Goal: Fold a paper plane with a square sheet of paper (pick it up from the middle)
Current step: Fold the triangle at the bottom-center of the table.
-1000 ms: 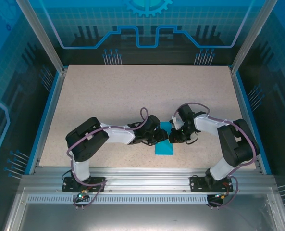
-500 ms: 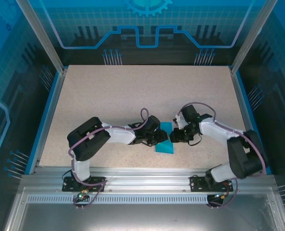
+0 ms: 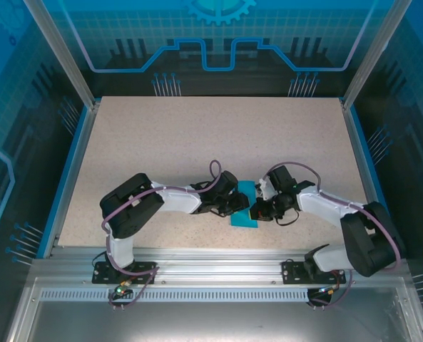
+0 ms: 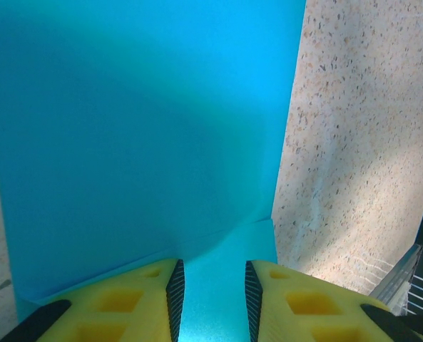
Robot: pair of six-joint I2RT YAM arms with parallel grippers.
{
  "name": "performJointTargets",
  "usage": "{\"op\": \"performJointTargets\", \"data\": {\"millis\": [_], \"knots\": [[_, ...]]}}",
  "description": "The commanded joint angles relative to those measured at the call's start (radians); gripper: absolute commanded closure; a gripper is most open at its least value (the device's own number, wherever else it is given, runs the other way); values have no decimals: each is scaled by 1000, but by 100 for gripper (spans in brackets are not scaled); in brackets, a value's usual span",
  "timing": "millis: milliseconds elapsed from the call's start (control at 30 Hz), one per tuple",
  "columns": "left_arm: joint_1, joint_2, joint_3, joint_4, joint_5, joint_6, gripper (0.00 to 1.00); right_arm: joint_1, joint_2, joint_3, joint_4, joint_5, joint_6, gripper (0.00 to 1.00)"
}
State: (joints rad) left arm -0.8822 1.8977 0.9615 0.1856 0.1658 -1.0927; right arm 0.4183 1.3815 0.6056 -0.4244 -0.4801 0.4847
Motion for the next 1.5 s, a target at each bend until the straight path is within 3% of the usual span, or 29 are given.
{"op": "performJointTargets", "data": {"millis": [0,433,900,1333,1467], "knots": [[-8,21,23,-38,26,27,67,10,40,1,45,-38,30,96],[-9,30,27,-55,26,34,69,-6,88,-81,-6,14,32,93],[-9,59,30,-58,21,19,72,-26,-60,-101,-106,7,25,89],[-8,59,35,-61,21,19,73,-24,-70,-50,-236,246,104,88],[-8,60,31,-55,23,16,73,-15,-169,-40,-181,153,91,89]]}}
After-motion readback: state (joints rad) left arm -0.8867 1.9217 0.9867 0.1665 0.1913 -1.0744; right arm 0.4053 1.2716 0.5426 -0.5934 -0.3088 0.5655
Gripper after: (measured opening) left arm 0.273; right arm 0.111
